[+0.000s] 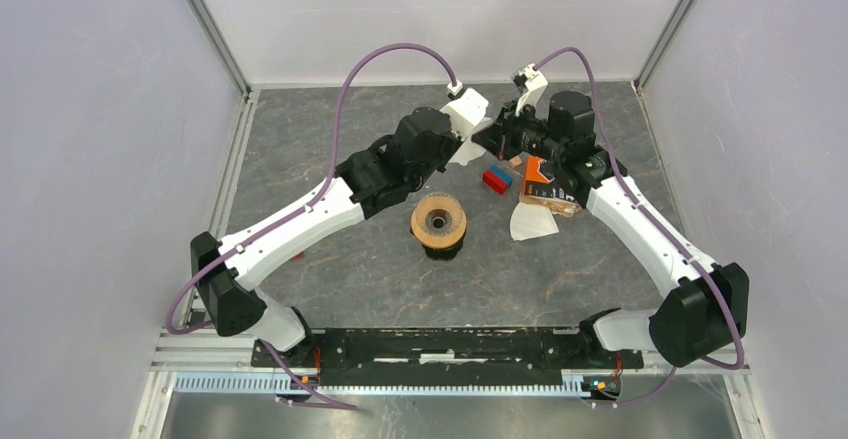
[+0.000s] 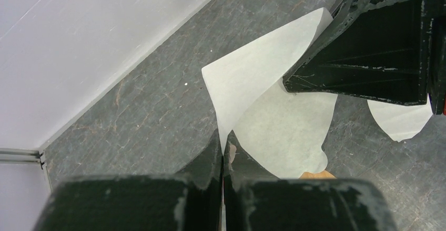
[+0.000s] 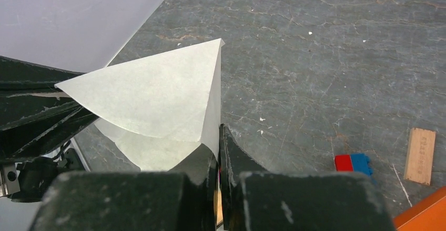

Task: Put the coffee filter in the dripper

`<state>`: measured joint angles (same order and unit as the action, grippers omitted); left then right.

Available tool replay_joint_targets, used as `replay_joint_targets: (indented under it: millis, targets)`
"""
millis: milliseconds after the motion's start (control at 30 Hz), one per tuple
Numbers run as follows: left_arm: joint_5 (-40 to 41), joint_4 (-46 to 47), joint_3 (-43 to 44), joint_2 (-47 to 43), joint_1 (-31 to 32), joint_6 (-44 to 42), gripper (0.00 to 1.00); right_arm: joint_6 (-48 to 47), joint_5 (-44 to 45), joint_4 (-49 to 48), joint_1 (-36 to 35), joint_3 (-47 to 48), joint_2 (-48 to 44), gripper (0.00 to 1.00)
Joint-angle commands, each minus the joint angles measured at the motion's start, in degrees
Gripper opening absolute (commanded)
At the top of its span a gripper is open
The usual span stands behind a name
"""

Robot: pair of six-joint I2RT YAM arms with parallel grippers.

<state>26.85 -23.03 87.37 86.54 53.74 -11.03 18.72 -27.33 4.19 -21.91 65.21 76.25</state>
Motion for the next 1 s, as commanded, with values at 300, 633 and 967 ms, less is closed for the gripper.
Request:
replay_joint_targets:
  millis: [300, 633, 967]
  targets:
    - [-6.0, 3.5, -2.6, -4.3, -1.5, -1.3, 0.02, -4.7, 2.2, 0.7, -0.3, -0.1, -4.2, 0.00]
    - [-17.6, 2.2, -1.8, -5.4, -2.2, -3.7, 0.71, -5.4, 1.2, -0.5, -0.3, -3.1, -4.8, 0.00]
    - [-35.4, -18.4, -0.7, -11.2, -3.5, -32.6, 0.86, -0.7, -12.9, -5.5, 2.7, -6.2, -5.6, 0.00]
